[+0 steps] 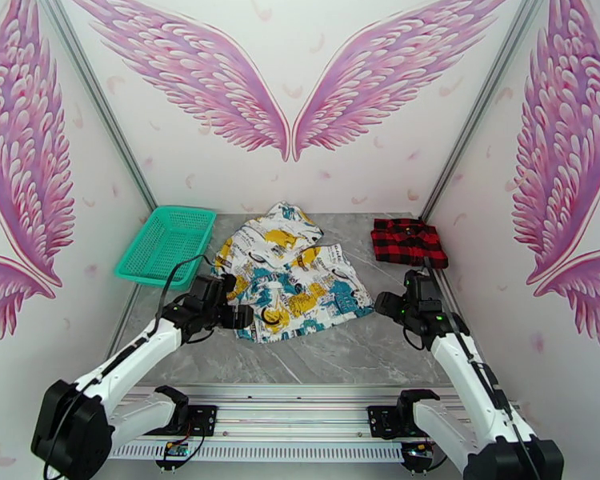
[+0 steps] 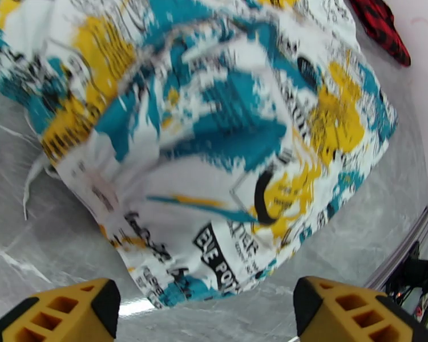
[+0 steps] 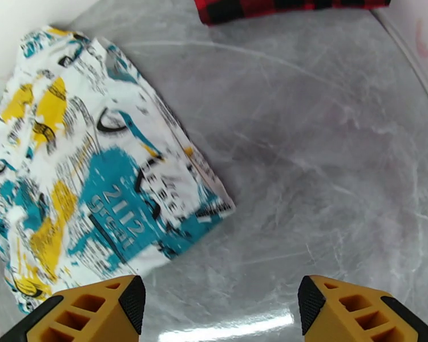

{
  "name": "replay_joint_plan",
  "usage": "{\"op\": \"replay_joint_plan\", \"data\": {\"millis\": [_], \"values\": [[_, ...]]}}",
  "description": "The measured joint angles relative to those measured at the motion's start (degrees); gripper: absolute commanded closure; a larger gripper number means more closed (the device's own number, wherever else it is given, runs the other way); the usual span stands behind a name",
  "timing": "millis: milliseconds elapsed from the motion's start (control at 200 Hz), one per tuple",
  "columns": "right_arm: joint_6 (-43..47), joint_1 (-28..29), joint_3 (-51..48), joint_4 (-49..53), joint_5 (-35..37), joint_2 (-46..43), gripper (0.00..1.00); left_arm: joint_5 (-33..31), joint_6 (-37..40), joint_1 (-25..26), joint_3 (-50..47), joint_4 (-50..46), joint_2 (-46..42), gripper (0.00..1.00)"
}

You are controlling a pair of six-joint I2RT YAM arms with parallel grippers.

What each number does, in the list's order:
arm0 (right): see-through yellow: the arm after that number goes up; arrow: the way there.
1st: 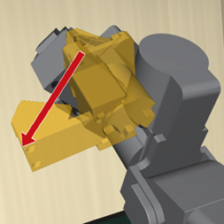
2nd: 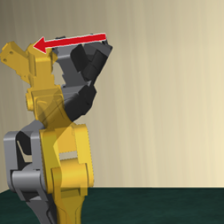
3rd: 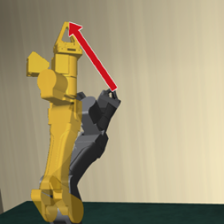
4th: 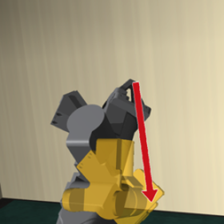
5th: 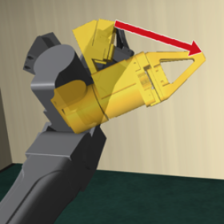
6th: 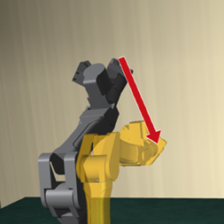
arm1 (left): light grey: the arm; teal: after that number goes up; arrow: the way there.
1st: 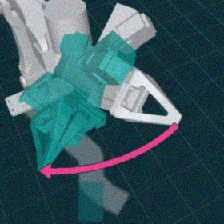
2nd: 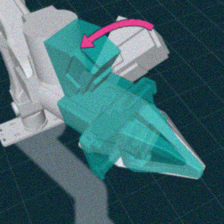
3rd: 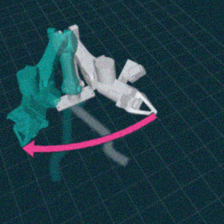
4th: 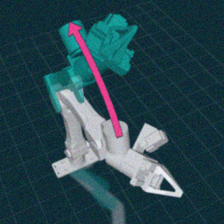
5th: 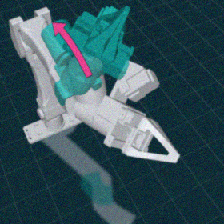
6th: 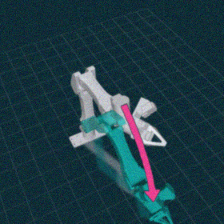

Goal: Fold and stack the mixed laundry pile

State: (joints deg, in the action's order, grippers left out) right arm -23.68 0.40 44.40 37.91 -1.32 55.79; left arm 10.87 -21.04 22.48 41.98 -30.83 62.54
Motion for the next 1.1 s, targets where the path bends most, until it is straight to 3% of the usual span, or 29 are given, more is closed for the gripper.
{"op": "replay_joint_plan", "data": {"millis": [160, 355, 480, 590, 764, 1099], "values": [[0.3, 5.3, 7.7, -2.2, -1.9, 10.1, 0.27, -2.0, -1.1, 0.0, 5.2, -0.8, 2.0, 0.3], [2.4, 15.1, 20.9, -5.6, -5.3, 33.1, 0.45, 0.1, -2.2, 1.1, 7.9, 3.4, 12.6, 0.46], [2.7, 16.6, 29.5, -7.0, -6.9, 46.8, 0.52, 1.6, -2.7, 2.2, 9.1, 7.4, 21.0, 0.53], [1.6, 16.3, 30.6, -7.4, -7.5, 53.0, 0.6, 1.9, -3.3, 2.6, 9.1, 10.8, 26.5, 0.55], [-0.5, 14.3, 23.3, -9.0, -7.7, 53.1, 0.63, 2.8, -4.7, 2.8, 4.7, 16.3, 28.6, 0.56], [-2.9, 12.7, 4.6, -6.3, -4.9, 36.3, 0.62, 3.7, -7.8, 6.6, -3.5, 20.9, 25.5, 0.52]]}}
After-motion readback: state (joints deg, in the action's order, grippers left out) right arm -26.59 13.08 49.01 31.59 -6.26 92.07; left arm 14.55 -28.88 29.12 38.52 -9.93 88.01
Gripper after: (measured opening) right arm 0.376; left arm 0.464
